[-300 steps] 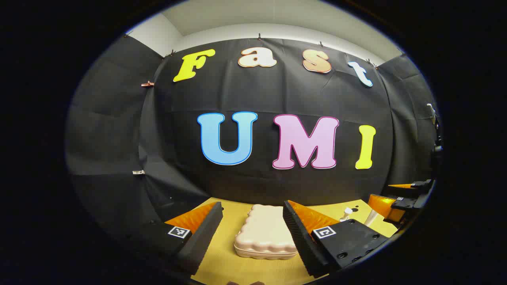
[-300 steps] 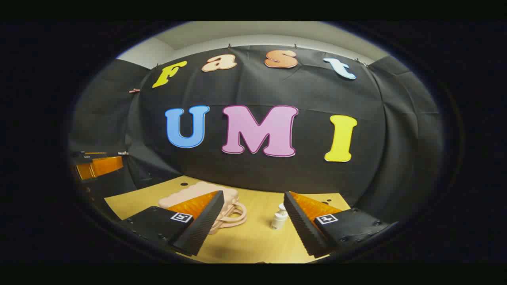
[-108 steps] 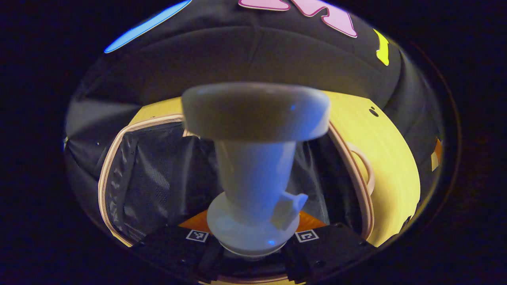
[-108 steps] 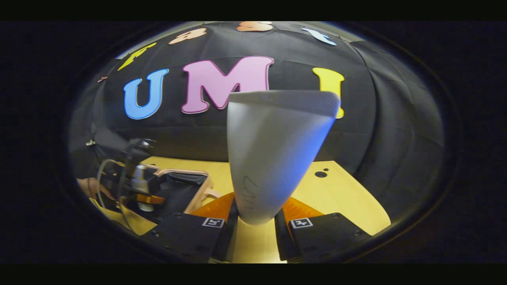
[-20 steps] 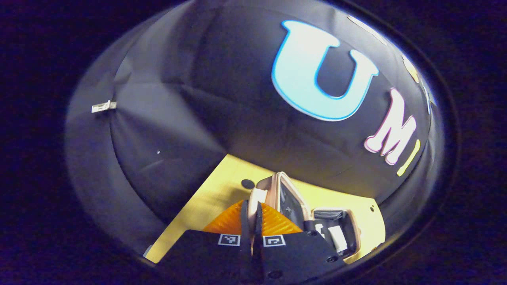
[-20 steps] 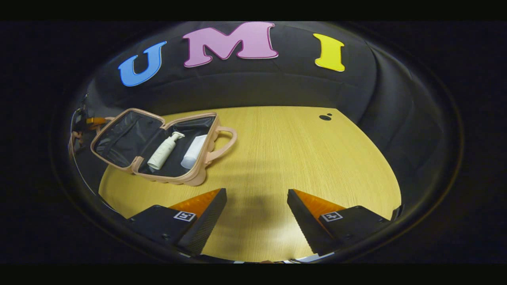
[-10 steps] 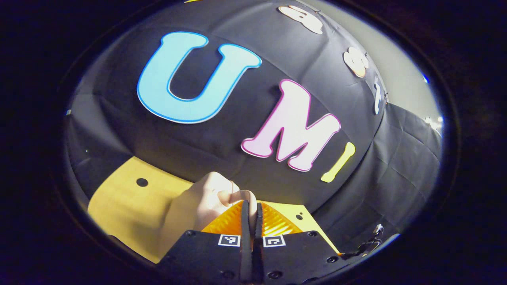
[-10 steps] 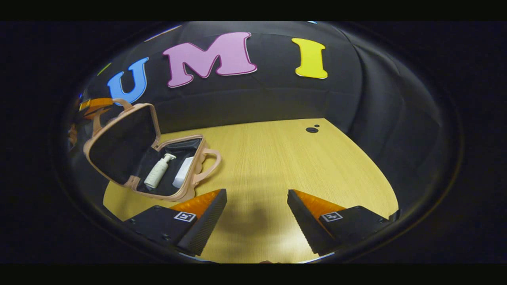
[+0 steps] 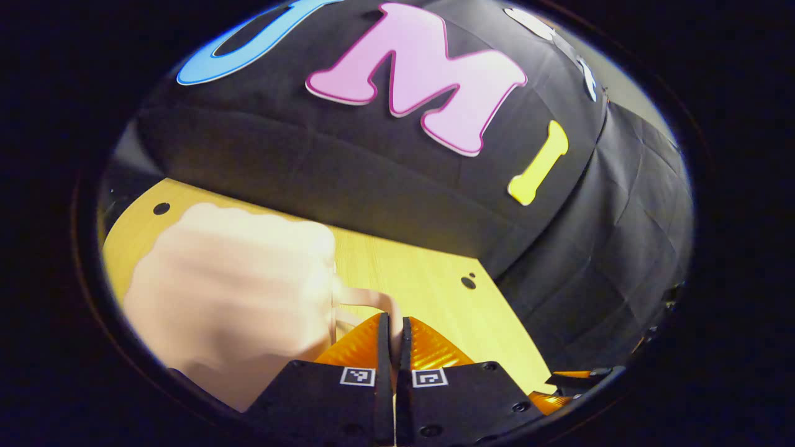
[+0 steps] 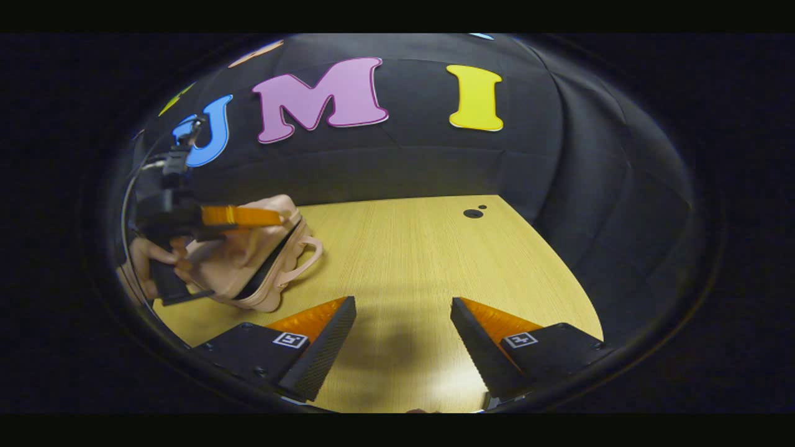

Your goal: First open the suitcase, pack the skin care products into it, and then close the suitcase.

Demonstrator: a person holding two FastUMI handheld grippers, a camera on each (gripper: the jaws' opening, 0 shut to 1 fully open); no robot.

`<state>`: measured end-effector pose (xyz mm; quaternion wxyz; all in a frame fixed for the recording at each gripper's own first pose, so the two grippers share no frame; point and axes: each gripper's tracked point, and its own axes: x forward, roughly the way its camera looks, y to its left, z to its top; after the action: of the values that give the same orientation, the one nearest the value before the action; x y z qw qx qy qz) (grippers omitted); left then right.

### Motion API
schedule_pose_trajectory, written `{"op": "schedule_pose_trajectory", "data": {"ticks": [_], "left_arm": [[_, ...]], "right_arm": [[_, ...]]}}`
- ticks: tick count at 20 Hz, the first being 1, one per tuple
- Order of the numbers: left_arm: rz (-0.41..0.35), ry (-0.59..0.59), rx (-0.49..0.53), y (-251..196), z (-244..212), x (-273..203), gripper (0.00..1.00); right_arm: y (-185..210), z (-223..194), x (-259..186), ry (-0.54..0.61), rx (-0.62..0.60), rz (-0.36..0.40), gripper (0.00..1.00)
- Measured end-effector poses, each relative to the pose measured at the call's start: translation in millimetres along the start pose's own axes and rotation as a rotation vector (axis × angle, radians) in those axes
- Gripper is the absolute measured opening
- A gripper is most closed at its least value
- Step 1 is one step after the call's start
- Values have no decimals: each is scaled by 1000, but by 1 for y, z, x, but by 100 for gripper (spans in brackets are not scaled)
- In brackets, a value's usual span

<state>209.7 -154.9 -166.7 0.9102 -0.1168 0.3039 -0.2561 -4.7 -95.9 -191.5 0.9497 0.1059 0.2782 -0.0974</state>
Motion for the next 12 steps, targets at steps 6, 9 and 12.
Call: {"op": "schedule_pose_trajectory", "data": {"ticks": [6, 9, 12], "left_arm": [[-25, -86, 153, -38, 16, -46, 55], [17, -201, 185, -47, 41, -130, 96], [78, -339, 211, -50, 66, -224, 96]], "right_arm": [[10, 20, -16, -48, -59, 28, 89], [30, 49, -36, -103, -38, 62, 89], [55, 82, -73, -183, -5, 100, 98]]}}
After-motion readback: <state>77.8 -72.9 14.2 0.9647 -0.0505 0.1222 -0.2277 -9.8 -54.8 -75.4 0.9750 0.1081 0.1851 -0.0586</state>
